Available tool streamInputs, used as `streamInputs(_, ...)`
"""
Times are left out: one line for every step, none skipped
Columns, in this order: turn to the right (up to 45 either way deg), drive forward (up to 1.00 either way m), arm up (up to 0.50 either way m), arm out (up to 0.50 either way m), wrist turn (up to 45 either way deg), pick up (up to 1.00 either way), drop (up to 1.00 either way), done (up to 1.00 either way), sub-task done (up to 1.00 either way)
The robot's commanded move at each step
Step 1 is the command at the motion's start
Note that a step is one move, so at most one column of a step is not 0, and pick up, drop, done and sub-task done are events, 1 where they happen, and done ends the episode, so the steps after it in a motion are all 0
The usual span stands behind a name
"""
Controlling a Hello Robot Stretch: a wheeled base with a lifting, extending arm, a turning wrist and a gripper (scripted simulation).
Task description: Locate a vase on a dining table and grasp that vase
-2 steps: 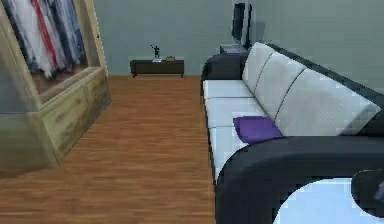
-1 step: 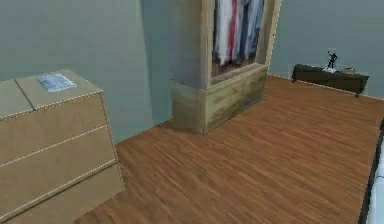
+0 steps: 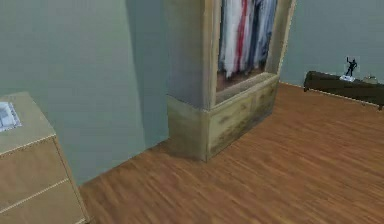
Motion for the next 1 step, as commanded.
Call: streamInputs(45.0,0.0,0.0,0.0,0.0,0.0,0.0,0.0,0.0)
